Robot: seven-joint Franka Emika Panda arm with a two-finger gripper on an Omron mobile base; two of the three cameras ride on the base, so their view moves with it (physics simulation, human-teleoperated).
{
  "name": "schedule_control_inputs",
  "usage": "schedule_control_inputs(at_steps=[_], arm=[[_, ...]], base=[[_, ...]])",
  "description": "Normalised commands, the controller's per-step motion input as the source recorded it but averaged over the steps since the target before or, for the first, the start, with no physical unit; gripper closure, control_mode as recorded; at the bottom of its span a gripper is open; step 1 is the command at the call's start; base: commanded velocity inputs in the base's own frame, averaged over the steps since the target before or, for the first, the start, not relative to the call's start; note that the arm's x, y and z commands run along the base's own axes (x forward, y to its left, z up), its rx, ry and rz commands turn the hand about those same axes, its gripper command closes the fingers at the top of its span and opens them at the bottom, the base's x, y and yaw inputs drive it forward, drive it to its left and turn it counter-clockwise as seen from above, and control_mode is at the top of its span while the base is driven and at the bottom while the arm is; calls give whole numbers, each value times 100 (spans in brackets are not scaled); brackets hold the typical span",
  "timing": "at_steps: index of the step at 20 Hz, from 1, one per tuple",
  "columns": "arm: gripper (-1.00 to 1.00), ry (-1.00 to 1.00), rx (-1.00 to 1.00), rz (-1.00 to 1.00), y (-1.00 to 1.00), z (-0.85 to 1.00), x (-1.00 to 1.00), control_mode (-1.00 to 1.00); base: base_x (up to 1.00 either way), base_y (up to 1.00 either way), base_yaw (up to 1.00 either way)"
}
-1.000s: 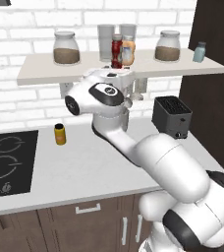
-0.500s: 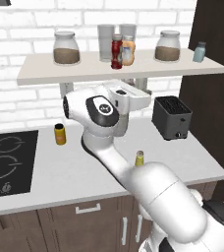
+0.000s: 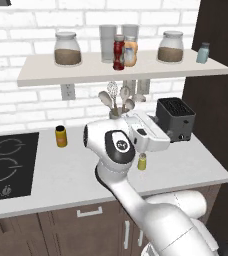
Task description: Put the shaker and condiment bottle from the counter next to their counterparts in the cabinet.
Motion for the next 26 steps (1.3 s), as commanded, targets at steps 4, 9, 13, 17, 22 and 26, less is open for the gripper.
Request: schedule_control_inputs(at_steps=[4,9,13,17,22,26], arm=[[-100,-2,0,1,-3,-99,-2,-100],[-100,0,0,2,0,-93,0,-100],[-100,6,0,1,0,-59,0,-100],[-100,9,0,0,0,-24,7,-100],[-100,16,0,0,5,-22,14,-100],[-100,17,0,0,20,-30,17,-100]], base=[[0,0,0],[0,0,0],[0,0,0],[0,0,0],[0,0,0],[0,0,0]])
